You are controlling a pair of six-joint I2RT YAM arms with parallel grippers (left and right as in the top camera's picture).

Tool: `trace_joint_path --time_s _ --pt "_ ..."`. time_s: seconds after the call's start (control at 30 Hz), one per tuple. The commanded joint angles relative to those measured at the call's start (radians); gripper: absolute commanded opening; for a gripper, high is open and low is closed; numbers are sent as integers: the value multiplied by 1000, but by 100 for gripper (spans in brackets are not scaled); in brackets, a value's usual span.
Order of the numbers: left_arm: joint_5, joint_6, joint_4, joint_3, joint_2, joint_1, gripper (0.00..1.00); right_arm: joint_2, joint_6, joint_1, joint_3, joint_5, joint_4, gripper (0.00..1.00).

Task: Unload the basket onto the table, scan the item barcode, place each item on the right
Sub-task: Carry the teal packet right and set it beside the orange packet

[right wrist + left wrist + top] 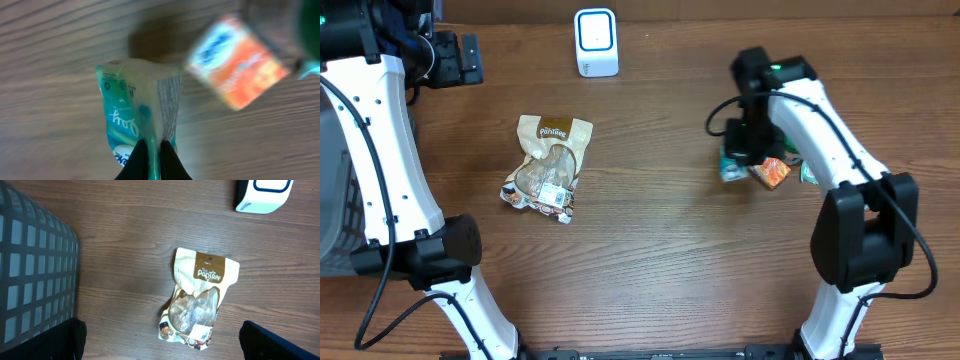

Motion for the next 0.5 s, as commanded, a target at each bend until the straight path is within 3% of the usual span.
trace_joint_path --time_s 0.0,0.3,0.4,0.47 --pt "4 12 1 -2 3 -1 100 -5 -50 -40 -33 27 31 4" --pt "4 12 1 -2 3 -1 100 -5 -43 -119 -51 105 76 5" --pt "4 12 1 -2 3 -1 100 -5 -43 -127 -51 105 84 57" --pt "4 12 1 -2 3 -1 100 -6 -37 -127 -45 87 78 73"
